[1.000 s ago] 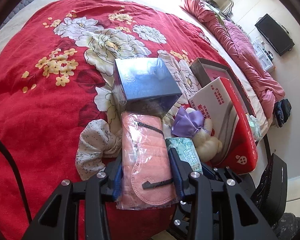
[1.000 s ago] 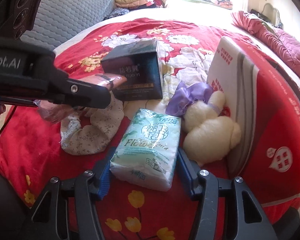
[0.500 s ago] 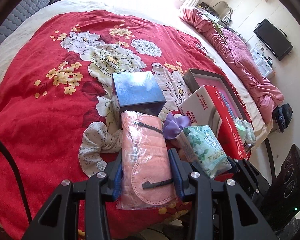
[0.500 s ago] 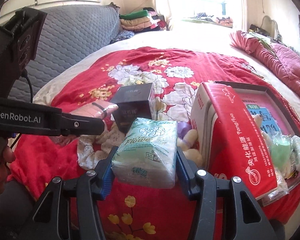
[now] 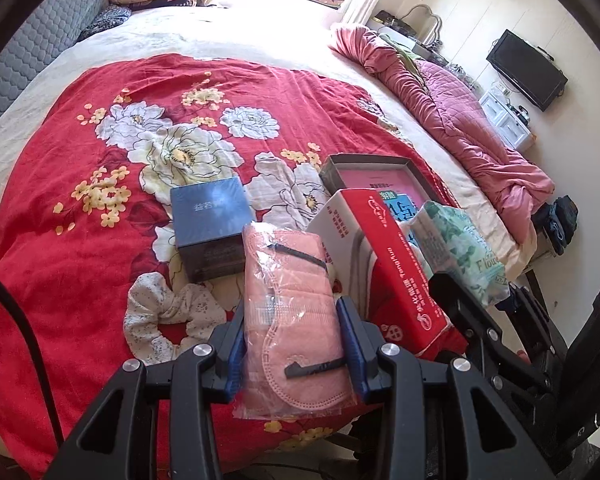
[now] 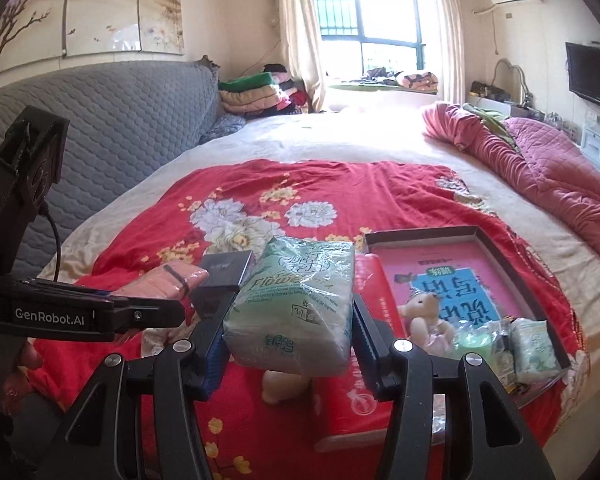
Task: Organize soft objects
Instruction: 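Lift and carry the mask packet with the left gripper while the right carries the tissue packet toward the tray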
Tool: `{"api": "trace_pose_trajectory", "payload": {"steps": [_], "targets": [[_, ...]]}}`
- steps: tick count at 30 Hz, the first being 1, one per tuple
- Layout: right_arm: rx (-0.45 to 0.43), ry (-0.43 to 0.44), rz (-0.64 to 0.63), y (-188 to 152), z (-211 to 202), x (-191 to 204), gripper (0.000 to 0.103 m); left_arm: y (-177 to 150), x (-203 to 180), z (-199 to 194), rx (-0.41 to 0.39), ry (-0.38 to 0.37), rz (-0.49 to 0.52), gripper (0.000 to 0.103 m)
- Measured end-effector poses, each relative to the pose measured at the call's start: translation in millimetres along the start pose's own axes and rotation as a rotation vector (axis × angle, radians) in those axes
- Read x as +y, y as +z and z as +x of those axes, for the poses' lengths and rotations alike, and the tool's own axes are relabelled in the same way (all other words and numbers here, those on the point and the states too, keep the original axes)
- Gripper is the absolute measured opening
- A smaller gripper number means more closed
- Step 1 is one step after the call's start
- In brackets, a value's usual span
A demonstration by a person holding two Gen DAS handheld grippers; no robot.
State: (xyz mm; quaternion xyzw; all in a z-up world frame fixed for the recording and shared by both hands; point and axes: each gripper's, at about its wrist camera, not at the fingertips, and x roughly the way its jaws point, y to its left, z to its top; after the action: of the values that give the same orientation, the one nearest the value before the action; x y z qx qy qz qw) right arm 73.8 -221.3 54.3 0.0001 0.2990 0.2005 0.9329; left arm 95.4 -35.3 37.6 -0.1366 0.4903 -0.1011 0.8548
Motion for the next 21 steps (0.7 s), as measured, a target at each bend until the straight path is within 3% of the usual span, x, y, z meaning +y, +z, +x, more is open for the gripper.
{"api": "trace_pose_trajectory", "payload": {"steps": [21], "targets": [[-0.170, -0.164, 0.112, 10.1, -65.5, -100.7, 0.055, 30.0, -123.4, 14.2, -0.022, 0.007, 0.205, 0.042]]}}
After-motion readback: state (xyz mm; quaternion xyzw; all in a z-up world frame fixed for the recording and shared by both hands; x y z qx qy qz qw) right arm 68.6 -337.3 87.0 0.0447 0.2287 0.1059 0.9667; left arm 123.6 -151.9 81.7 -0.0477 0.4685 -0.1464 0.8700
